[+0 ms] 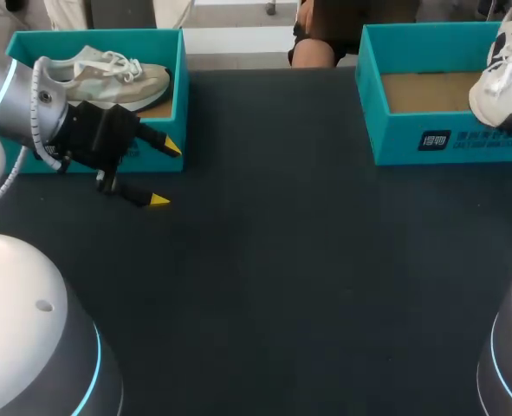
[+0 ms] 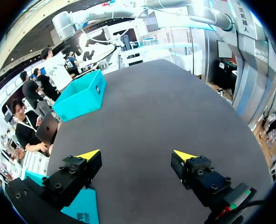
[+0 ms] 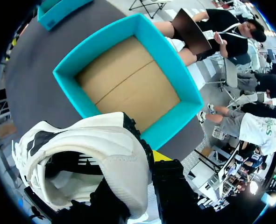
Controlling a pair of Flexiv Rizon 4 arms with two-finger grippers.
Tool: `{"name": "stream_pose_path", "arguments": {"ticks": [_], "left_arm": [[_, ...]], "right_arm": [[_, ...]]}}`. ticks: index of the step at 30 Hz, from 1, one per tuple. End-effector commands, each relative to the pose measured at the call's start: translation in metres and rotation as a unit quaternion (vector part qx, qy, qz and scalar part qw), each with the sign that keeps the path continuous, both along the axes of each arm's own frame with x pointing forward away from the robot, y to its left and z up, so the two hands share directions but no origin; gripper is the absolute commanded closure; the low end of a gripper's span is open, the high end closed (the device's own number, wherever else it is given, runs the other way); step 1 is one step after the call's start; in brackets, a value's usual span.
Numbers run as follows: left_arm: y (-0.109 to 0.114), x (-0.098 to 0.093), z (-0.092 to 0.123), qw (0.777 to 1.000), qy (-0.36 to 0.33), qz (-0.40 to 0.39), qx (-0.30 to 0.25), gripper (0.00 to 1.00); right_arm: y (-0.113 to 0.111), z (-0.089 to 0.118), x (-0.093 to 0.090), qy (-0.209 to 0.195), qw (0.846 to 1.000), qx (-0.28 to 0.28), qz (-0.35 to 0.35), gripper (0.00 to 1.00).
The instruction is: Take the shoe out of the shoebox, open the shoe tongue, remove and reinsert the insole, then place the shoe into the shoebox
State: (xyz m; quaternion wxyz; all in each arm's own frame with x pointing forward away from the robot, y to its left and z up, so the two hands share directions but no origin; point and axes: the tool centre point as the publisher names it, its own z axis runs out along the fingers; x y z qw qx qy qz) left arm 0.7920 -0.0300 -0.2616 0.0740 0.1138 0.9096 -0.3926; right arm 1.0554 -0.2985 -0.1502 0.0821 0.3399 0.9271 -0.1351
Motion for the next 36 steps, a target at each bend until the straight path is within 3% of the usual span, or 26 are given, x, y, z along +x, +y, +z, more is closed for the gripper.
{"name": "stream_pose_path", "arguments": {"ticks": [1, 4, 7, 11, 16, 36], "left_arm": [[-0.001, 0.000, 0.000, 1.000, 0.000, -0.001, 0.001, 0.00], [-0.001, 0.000, 0.000, 1.000, 0.000, -0.001, 0.001, 0.00], [-0.001, 0.000, 0.000, 1.000, 0.000, -0.001, 0.001, 0.00], [-0.001, 0.000, 0.000, 1.000, 0.000, -0.001, 0.001, 0.00], [-0.001, 0.000, 0.000, 1.000, 0.000, -0.001, 0.001, 0.00], [-0.001, 0.000, 0.000, 1.000, 0.000, -0.001, 0.001, 0.00]], "right_arm": [[-0.021, 0.004, 0.001, -0.039, 0.983, 0.026, -0.178, 1.00], [-0.029, 0.005, -0.007, -0.065, 0.956, 0.022, -0.284, 1.00], [-0.029, 0.005, -0.017, -0.060, 0.921, 0.024, -0.385, 1.00], [-0.021, 0.008, -0.026, -0.057, 0.888, -0.003, -0.457, 1.00], [-0.016, 0.008, -0.042, -0.076, 0.828, 0.009, -0.555, 1.00], [-0.016, 0.008, -0.042, -0.076, 0.828, 0.009, -0.555, 1.00]]}}
